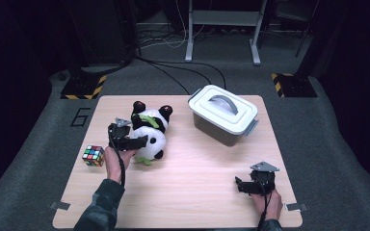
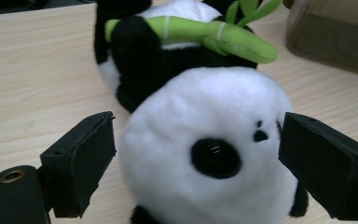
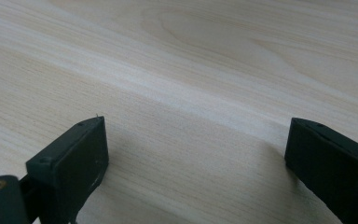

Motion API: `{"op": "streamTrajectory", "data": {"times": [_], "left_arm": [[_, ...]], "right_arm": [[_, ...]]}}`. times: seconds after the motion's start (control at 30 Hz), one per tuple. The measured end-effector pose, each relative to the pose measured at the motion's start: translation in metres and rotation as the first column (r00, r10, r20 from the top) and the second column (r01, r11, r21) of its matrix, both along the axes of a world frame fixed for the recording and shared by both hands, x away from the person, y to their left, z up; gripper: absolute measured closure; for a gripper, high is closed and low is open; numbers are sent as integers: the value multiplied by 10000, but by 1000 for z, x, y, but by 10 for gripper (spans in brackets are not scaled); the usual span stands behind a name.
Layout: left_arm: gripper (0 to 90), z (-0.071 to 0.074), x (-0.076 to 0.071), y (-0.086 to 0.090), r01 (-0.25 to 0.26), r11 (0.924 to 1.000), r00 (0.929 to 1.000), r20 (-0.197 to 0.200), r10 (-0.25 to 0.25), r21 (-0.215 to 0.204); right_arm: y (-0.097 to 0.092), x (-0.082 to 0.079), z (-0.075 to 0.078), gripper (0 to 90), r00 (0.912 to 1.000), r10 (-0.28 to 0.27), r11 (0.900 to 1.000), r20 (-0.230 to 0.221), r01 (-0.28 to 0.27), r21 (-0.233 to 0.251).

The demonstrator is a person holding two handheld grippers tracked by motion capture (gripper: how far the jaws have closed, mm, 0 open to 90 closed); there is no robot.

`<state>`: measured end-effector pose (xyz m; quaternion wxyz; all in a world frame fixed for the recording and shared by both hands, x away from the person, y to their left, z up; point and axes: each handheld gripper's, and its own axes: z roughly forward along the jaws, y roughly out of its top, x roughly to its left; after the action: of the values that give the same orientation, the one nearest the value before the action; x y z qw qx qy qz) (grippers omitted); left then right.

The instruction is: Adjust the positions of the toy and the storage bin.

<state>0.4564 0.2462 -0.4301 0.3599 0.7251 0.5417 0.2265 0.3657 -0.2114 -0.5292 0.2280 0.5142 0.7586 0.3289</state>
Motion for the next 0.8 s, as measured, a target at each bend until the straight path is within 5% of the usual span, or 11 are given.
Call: {"op": "streamTrajectory", "data": {"times": [0.1, 0.2, 0.27, 0.5, 0.8], "left_arm": [[171, -8, 3, -15, -69, 9993, 9997, -250, 78, 357], [229, -15, 4, -19, -123, 9997, 9994, -323, 130, 215], [283, -25, 2, -26, -218, 9959, 9993, -268, 242, 876], [514, -31, -5, -28, -108, 9958, 9993, 376, 74, 908], [545, -27, -14, -12, 737, 9952, 9969, 225, -753, 640]], "right_arm": [[0, 0, 0, 54, 10000, -48, 10000, -2, 48, 3], [0, 0, 0, 55, 10000, -30, 10000, -15, 30, 22], [0, 0, 0, 57, 10000, -28, 10000, -45, 28, 30], [0, 0, 0, 60, 10000, -25, 10000, -42, 25, 46], [-1, 0, 0, 63, 10000, -10, 10000, -34, 11, 5]]}}
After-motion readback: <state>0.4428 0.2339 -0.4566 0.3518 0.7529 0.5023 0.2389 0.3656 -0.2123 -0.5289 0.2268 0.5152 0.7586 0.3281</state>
